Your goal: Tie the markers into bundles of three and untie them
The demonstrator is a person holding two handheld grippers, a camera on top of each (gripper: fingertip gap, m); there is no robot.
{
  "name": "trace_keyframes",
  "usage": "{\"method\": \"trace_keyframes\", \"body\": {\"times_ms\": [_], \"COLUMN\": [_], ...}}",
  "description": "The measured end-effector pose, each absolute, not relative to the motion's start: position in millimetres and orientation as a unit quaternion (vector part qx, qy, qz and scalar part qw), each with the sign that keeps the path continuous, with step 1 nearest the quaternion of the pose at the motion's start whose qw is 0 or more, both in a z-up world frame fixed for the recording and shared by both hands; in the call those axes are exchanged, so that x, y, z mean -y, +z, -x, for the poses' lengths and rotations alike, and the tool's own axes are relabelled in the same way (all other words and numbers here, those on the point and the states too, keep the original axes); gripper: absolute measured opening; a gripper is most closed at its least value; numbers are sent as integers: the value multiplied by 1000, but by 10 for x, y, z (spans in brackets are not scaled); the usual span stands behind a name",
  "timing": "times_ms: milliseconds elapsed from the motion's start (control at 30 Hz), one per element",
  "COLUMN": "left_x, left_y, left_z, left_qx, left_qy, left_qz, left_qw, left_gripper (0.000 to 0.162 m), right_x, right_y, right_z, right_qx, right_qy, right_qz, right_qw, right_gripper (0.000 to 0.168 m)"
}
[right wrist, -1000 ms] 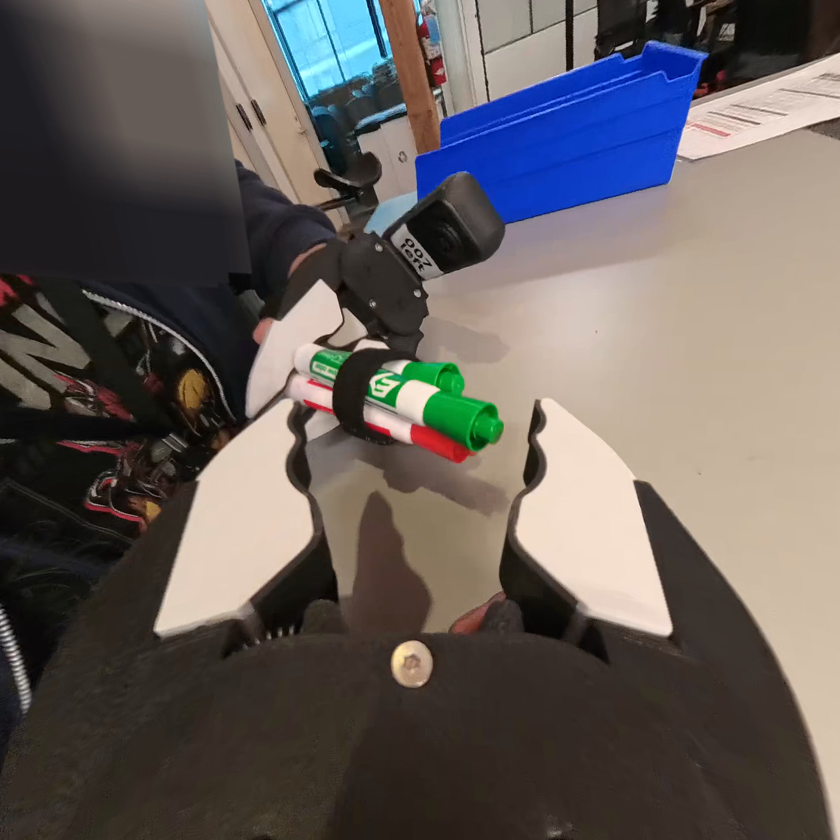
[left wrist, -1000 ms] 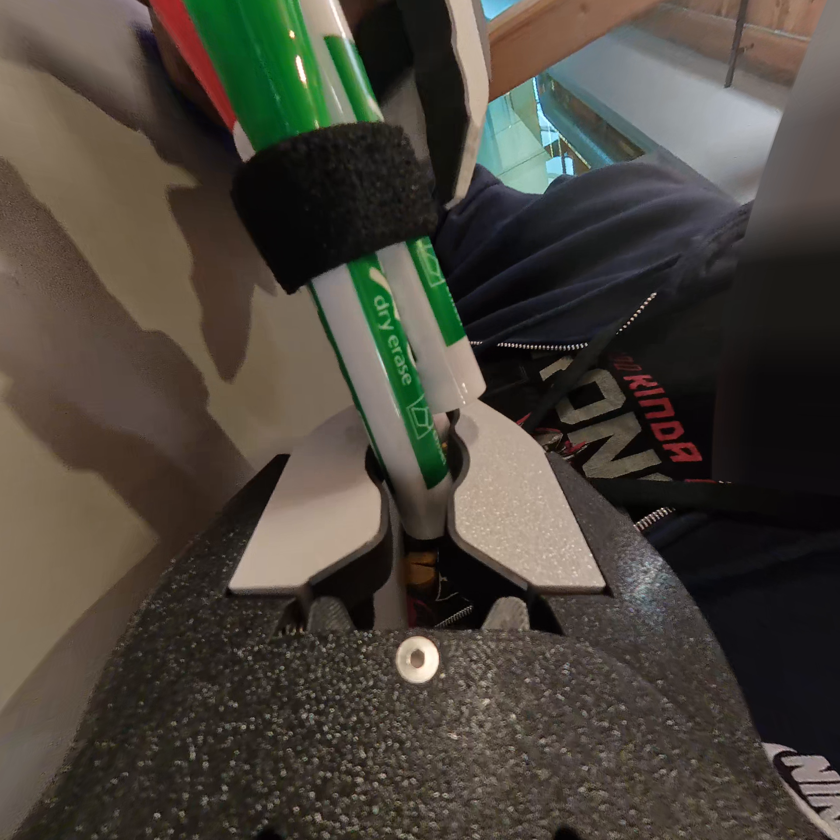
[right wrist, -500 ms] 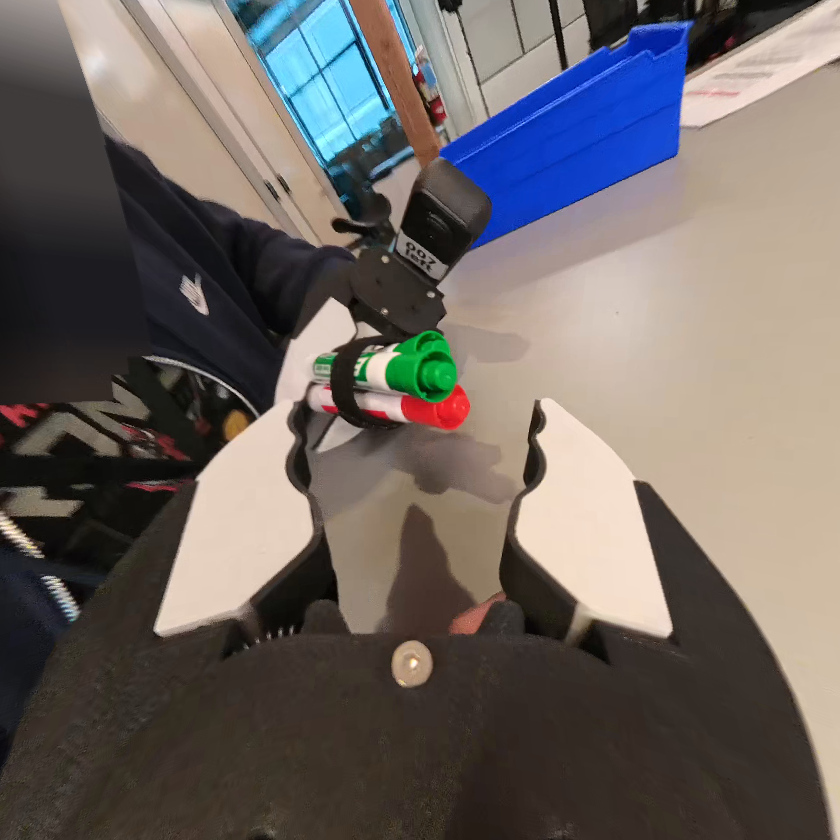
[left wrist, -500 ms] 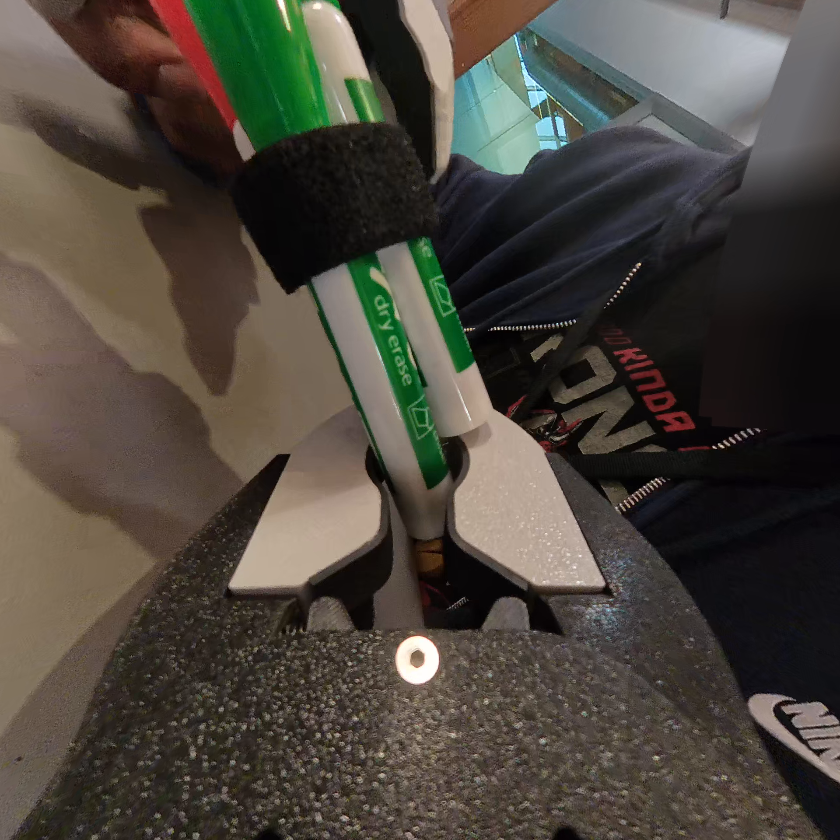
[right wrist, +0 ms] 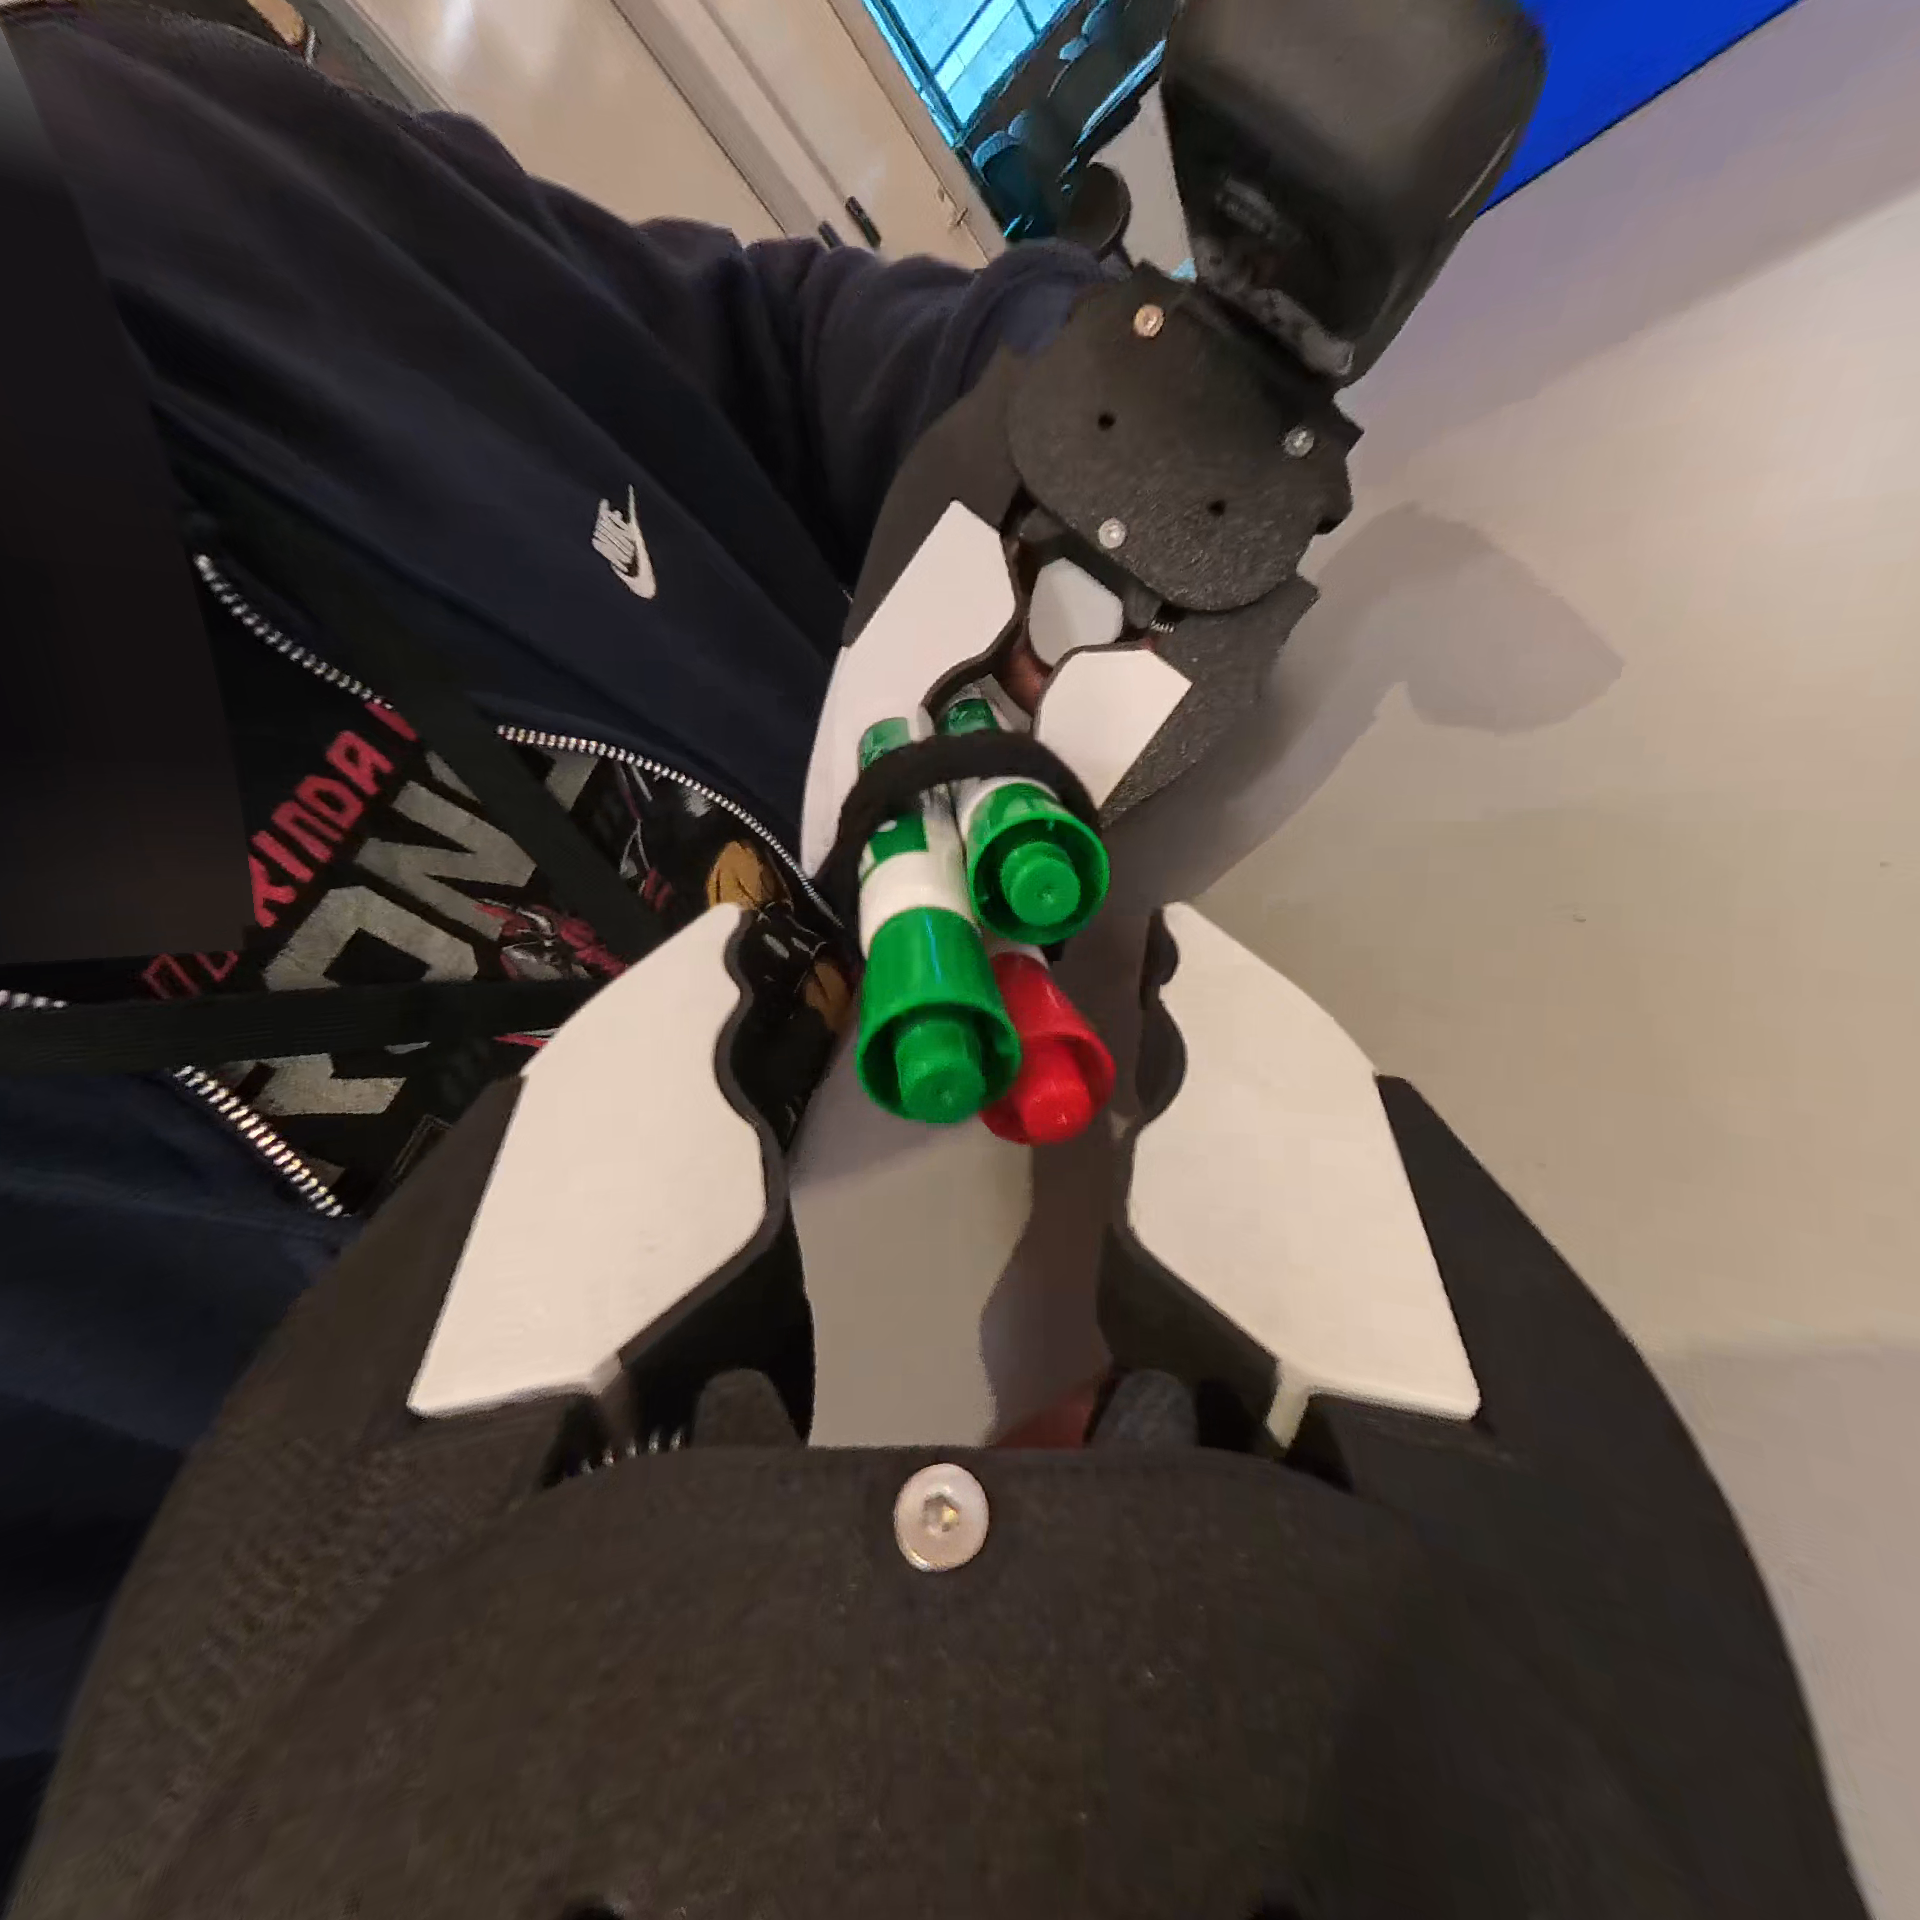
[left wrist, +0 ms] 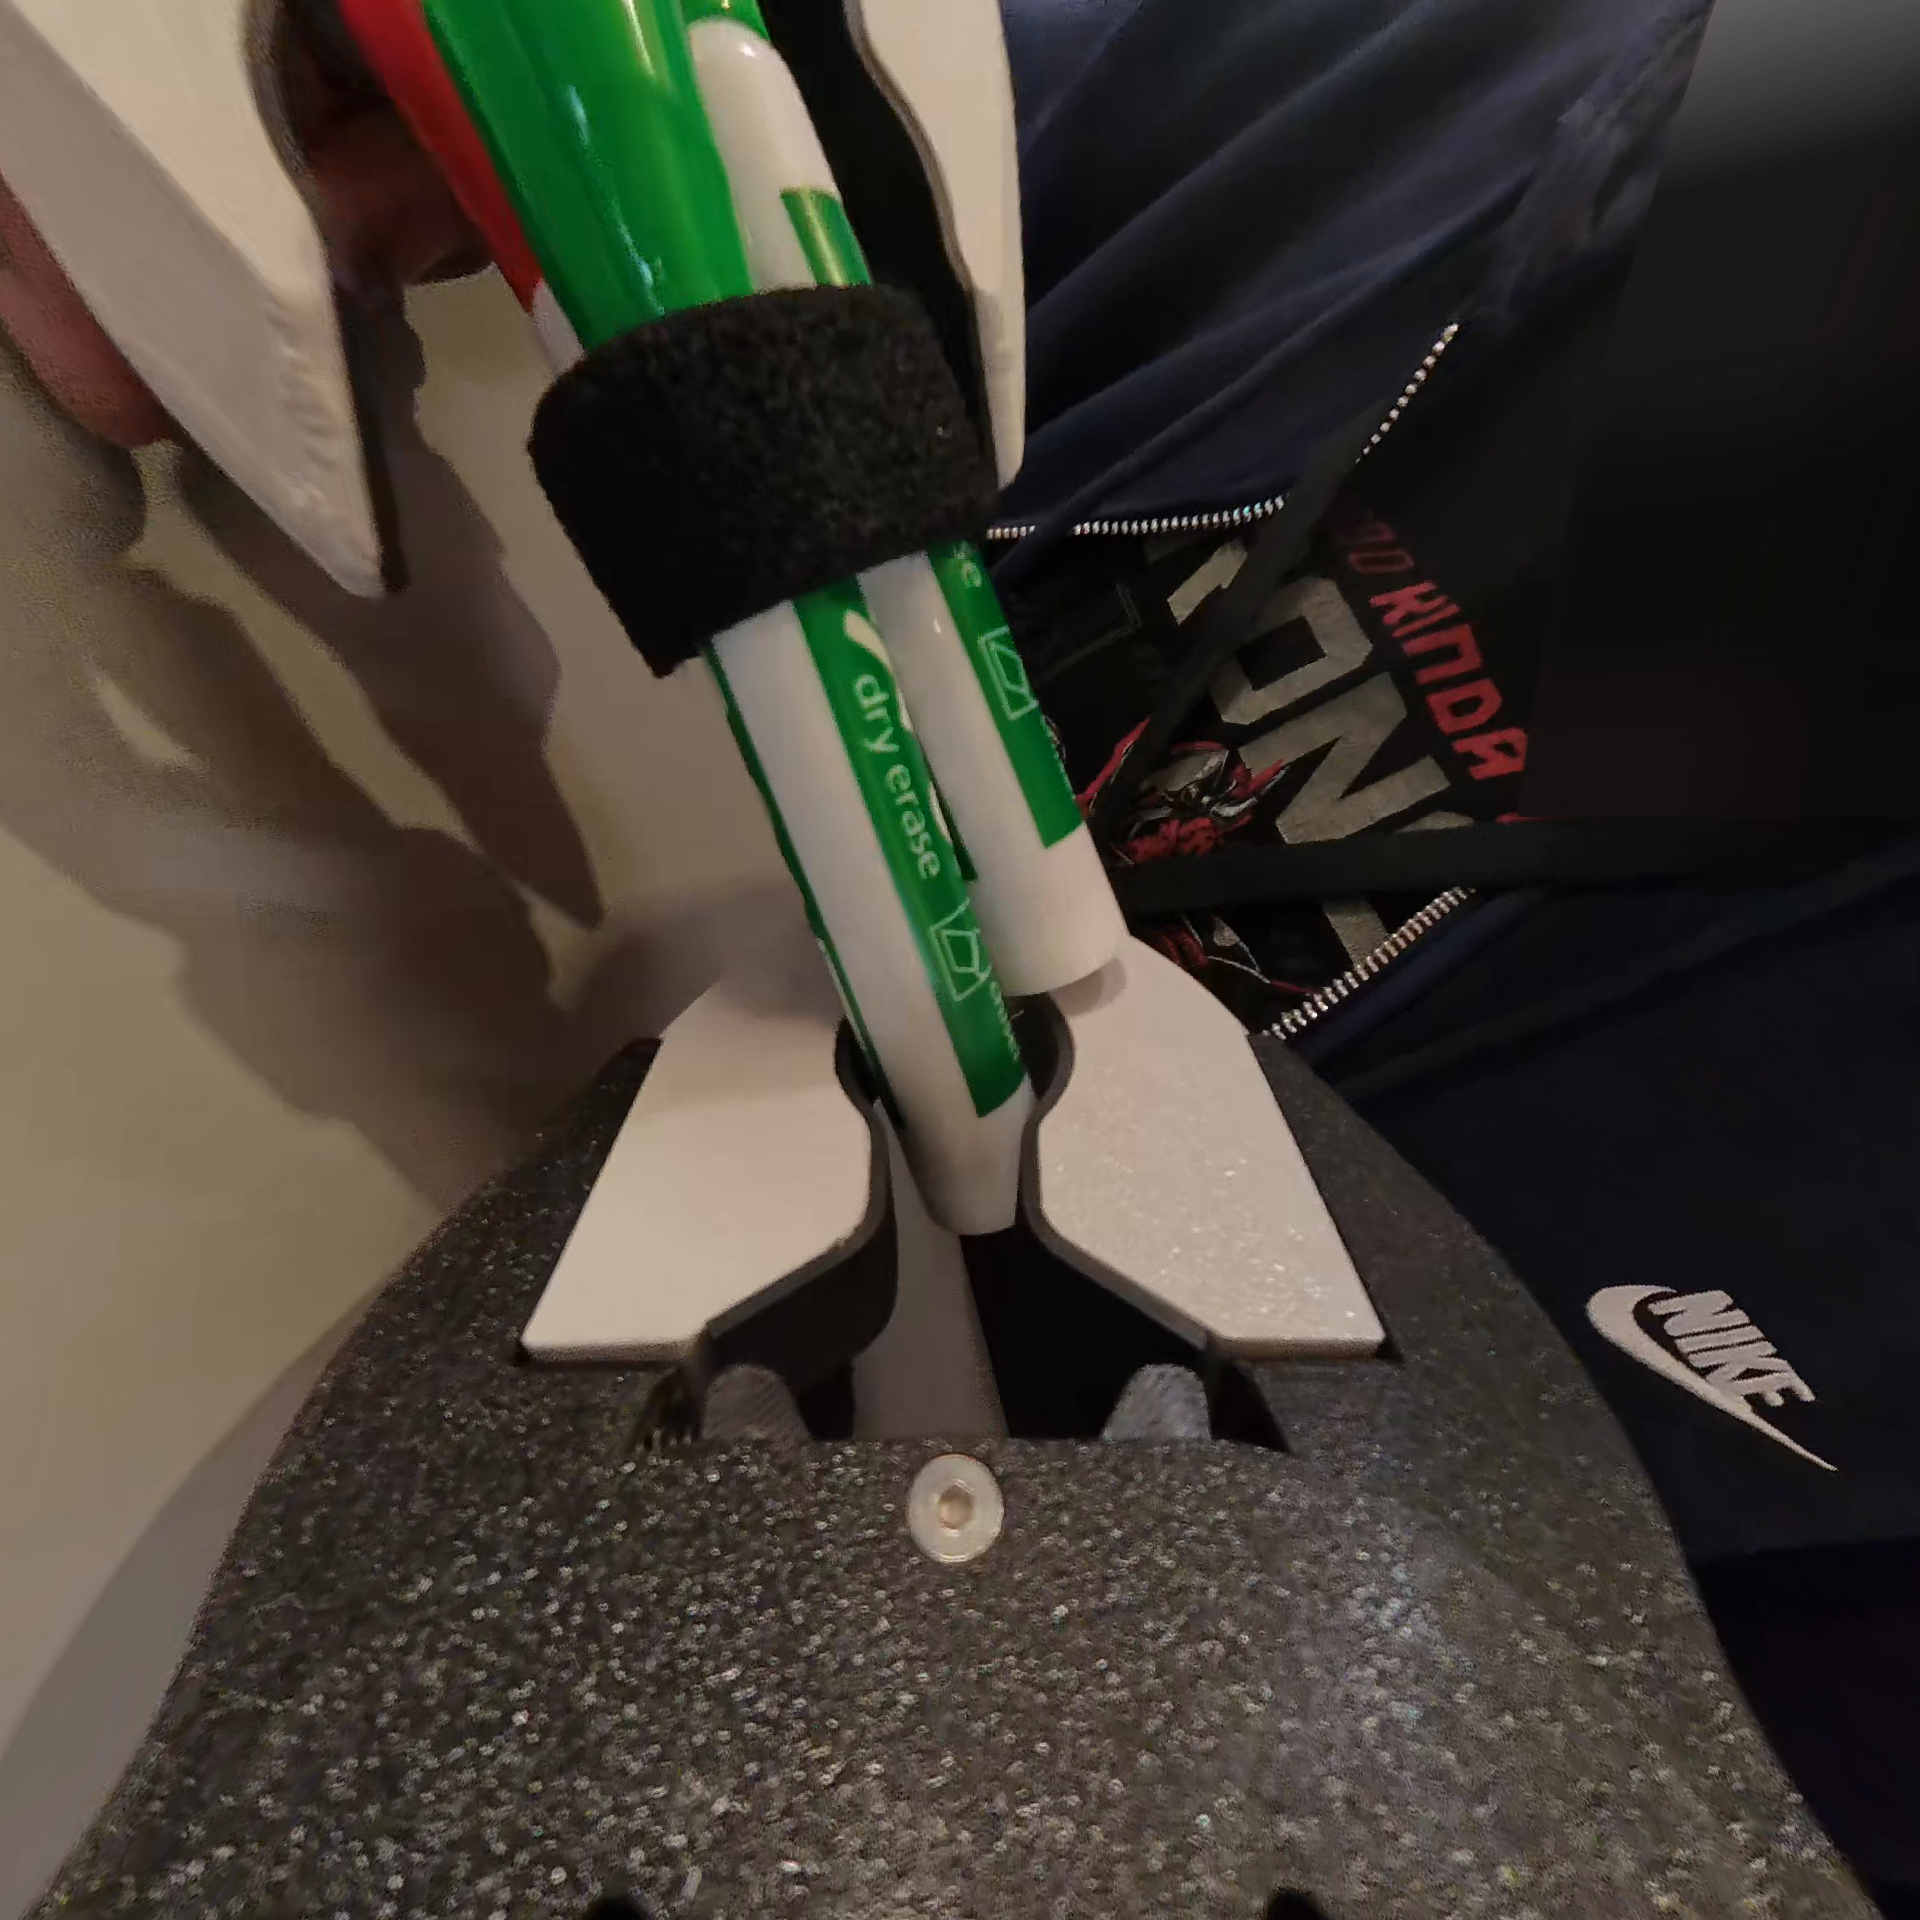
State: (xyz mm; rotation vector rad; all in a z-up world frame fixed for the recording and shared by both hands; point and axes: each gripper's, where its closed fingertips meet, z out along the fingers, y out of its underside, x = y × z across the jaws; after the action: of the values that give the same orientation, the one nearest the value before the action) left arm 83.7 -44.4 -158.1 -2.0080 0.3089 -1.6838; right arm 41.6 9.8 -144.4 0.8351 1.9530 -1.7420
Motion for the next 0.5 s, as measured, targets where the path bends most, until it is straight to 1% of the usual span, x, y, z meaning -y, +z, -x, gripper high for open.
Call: {"method": "trace_keyframes", "body": {"times_ms": [333, 500], "left_x": [512, 504], "left_y": [-1633, -1635], "left_z": [-772, -766], "left_qx": [-135, -138], "left_qy": [-624, -624], "left_qz": [740, 740], "left_qw": [211, 207], "left_gripper": [21, 21], "right_x": [-213, -151], "right_y": [-1376, -1411], "right_z": [-282, -316], "right_qx": [-633, -641], "right_qy": [-655, -645], "right_qz": [-349, -349], "right_qw": [219, 227], "right_gripper": [46, 38]}}
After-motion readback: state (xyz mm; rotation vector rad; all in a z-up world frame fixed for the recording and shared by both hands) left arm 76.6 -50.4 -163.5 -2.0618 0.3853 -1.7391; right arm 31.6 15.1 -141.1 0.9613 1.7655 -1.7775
